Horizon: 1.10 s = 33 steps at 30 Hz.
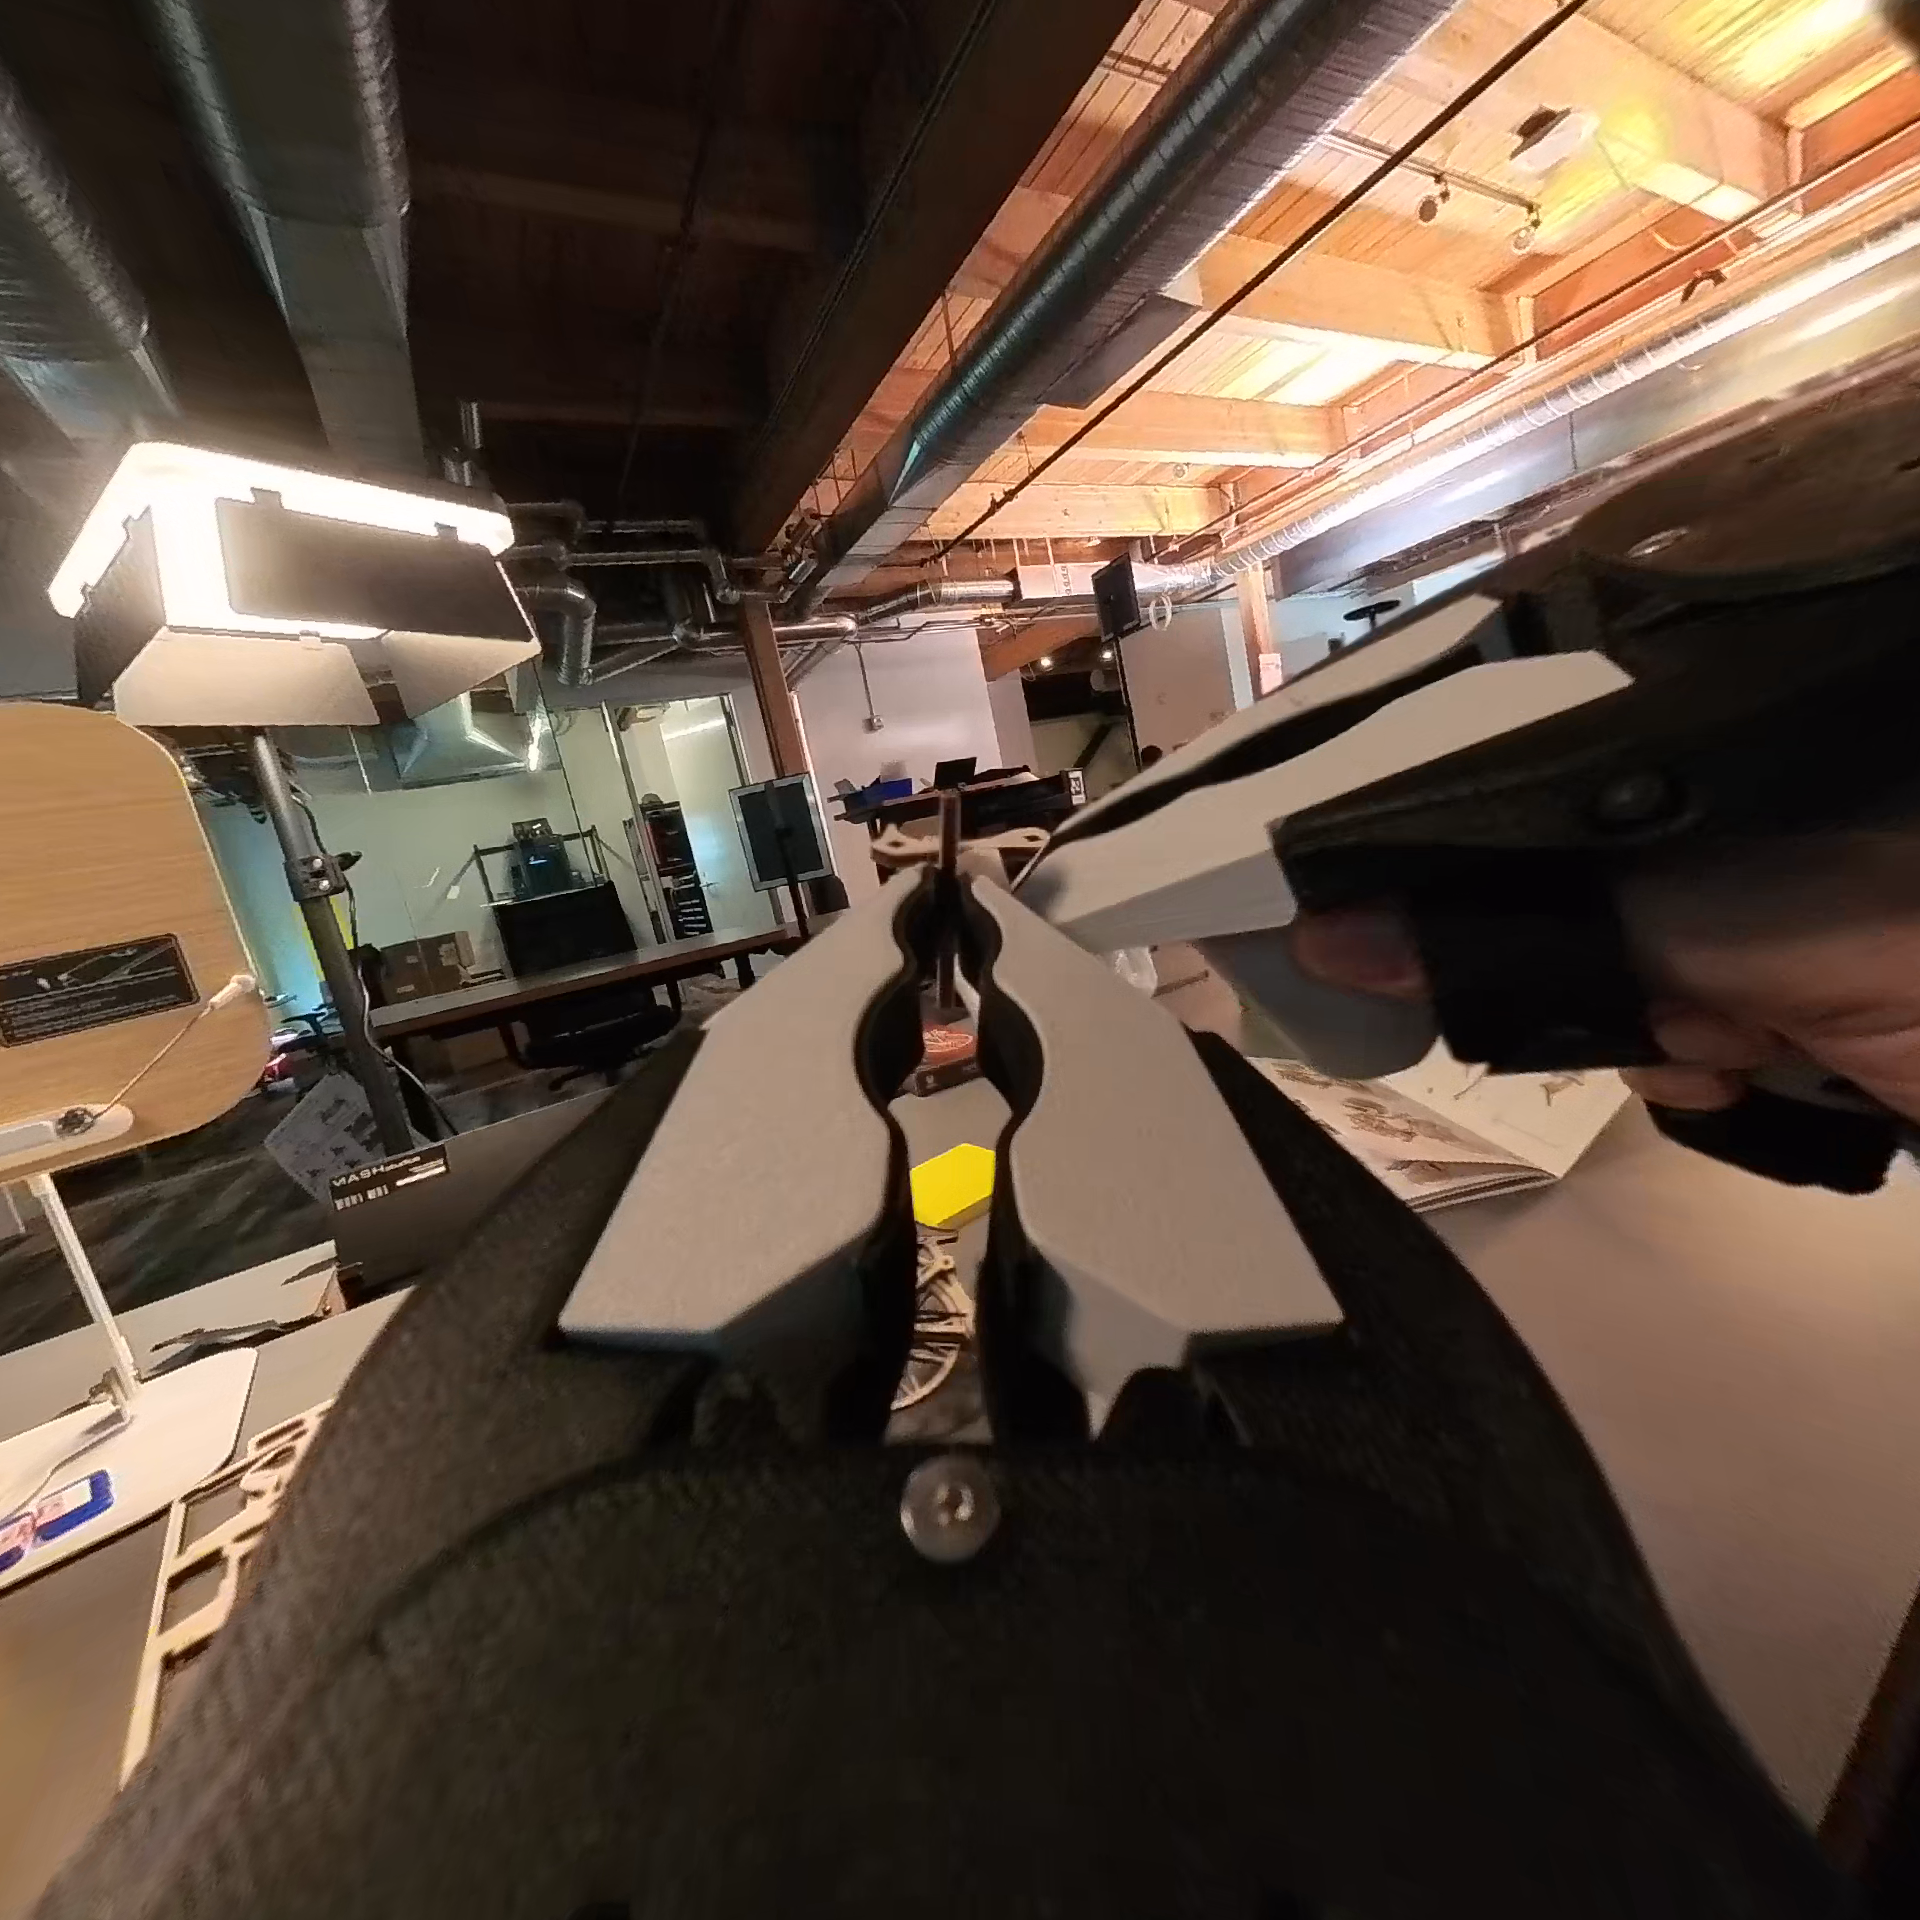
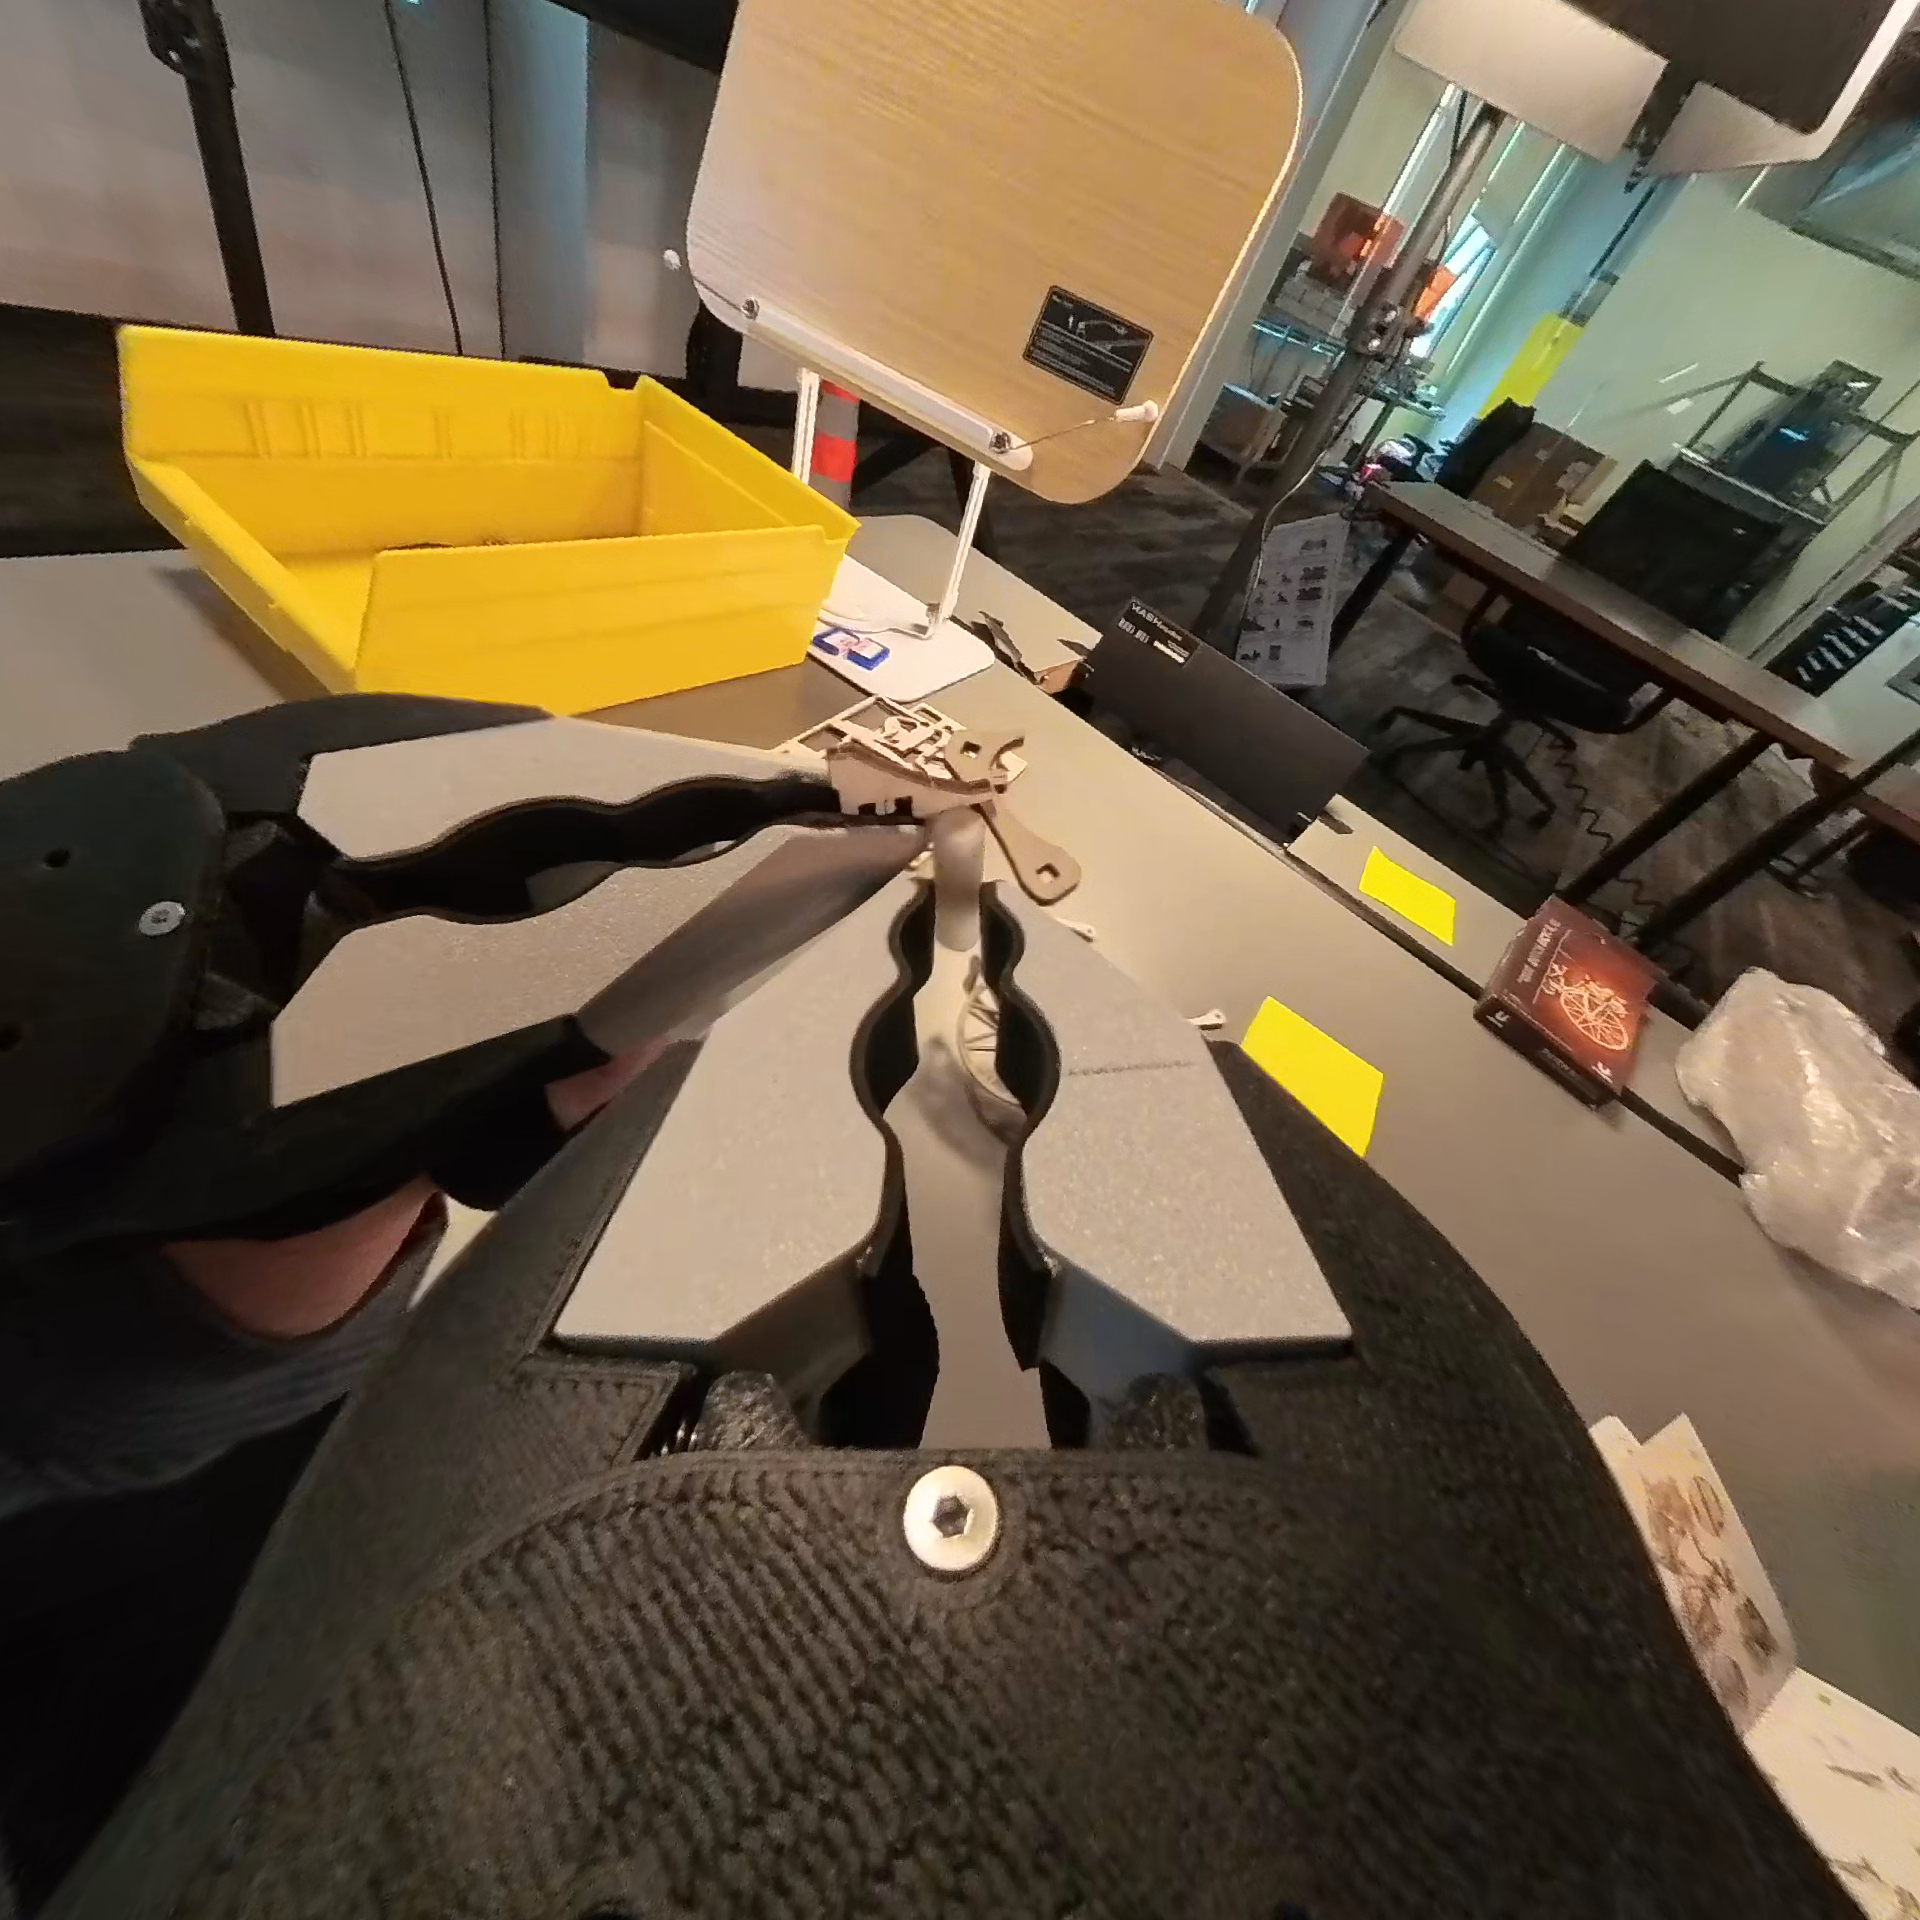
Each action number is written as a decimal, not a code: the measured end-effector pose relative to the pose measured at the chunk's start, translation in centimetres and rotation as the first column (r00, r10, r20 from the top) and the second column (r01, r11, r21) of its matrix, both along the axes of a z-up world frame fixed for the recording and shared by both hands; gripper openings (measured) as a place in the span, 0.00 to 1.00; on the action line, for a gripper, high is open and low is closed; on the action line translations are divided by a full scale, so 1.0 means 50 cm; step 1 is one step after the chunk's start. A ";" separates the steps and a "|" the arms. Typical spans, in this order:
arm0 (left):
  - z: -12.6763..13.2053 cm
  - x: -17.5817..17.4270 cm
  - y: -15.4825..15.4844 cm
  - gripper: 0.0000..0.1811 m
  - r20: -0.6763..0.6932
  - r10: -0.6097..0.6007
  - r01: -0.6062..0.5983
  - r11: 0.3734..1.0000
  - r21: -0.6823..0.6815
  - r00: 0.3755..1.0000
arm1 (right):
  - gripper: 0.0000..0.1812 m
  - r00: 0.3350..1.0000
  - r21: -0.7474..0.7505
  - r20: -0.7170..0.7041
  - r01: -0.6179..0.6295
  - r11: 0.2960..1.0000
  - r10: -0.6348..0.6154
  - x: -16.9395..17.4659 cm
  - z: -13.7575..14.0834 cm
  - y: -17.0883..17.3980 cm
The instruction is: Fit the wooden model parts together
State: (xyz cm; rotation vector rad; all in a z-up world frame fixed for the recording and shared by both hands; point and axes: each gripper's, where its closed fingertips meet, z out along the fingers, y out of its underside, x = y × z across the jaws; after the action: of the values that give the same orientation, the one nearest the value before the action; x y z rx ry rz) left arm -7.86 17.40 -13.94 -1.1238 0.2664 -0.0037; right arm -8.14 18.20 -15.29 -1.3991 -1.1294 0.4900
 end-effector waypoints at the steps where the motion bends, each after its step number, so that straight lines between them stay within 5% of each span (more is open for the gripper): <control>1: -0.001 0.001 0.001 0.00 -0.001 -0.004 0.004 1.000 -0.006 1.000 | 0.03 1.000 0.003 0.001 0.007 1.000 -0.007 0.000 -0.002 0.003; 33: -0.003 -0.003 -0.011 0.00 -0.041 0.022 -0.021 1.000 0.008 0.999 | 0.03 1.000 0.003 -0.005 0.000 1.000 0.000 0.000 -0.003 0.000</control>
State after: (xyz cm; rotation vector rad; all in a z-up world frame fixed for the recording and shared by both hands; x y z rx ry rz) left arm -8.00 16.85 -14.11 -1.1201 0.2908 0.0396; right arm -8.17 18.22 -15.42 -1.3945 -1.1264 0.4913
